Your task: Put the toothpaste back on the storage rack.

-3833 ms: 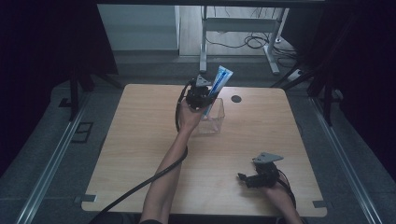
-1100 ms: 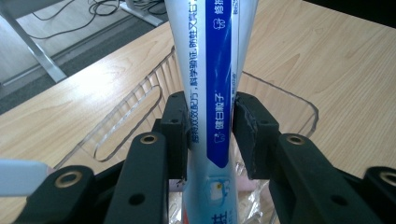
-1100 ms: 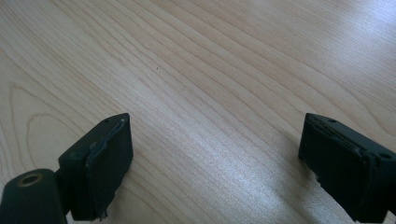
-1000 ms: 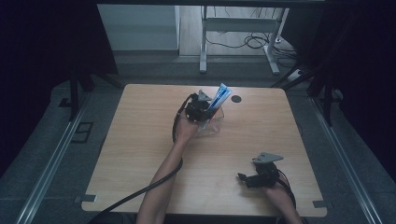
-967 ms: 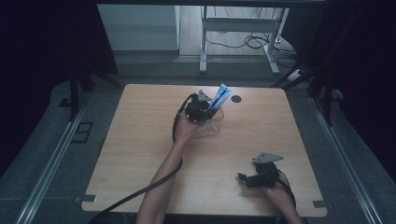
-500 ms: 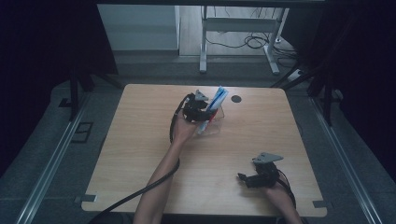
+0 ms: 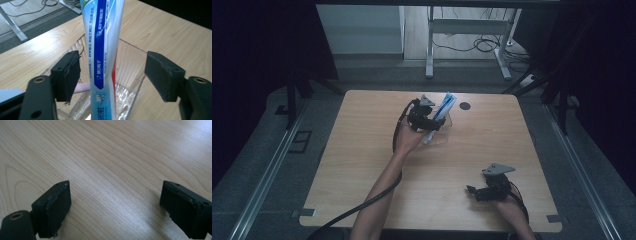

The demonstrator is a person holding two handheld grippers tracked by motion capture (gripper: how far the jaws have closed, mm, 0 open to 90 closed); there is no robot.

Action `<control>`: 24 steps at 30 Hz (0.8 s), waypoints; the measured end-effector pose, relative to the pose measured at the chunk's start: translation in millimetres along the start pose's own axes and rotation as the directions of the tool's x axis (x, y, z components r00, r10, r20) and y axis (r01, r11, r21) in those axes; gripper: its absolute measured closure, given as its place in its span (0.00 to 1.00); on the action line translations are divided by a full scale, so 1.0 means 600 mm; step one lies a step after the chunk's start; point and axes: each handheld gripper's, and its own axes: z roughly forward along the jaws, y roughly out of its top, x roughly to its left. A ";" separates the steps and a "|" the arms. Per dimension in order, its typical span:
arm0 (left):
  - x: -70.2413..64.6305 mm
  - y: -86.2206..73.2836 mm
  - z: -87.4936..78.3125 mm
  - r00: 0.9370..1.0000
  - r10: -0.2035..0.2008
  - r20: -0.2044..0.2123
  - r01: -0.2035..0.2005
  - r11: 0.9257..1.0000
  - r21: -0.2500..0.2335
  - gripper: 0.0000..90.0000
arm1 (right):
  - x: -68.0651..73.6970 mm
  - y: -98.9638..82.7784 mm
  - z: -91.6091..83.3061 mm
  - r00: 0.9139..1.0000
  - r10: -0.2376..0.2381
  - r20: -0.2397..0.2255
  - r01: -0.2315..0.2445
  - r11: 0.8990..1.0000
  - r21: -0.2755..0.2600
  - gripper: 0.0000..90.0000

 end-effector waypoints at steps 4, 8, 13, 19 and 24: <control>-0.002 0.001 -0.011 1.000 -0.019 0.010 0.019 1.000 -0.008 0.23 | 0.000 0.000 0.000 1.000 0.000 0.000 0.000 1.000 0.000 0.12; -0.002 -0.001 -0.020 0.999 -0.046 0.024 0.046 0.999 -0.017 0.19 | 0.000 0.000 0.000 1.000 -0.001 0.000 0.001 1.000 0.000 0.12; -0.006 -0.005 -0.032 0.999 -0.030 0.022 0.030 1.000 -0.005 0.16 | 0.000 0.000 0.000 1.000 -0.002 0.000 0.002 1.000 0.000 0.12; -0.012 -0.011 -0.043 1.000 -0.005 0.026 0.005 1.000 -0.002 0.14 | 0.000 0.000 0.000 1.000 -0.002 0.001 0.002 1.000 0.001 0.12; -0.020 -0.017 -0.049 0.999 0.033 0.028 -0.033 0.999 0.006 0.10 | 0.000 0.000 0.000 1.000 0.000 0.001 0.000 1.000 0.000 0.12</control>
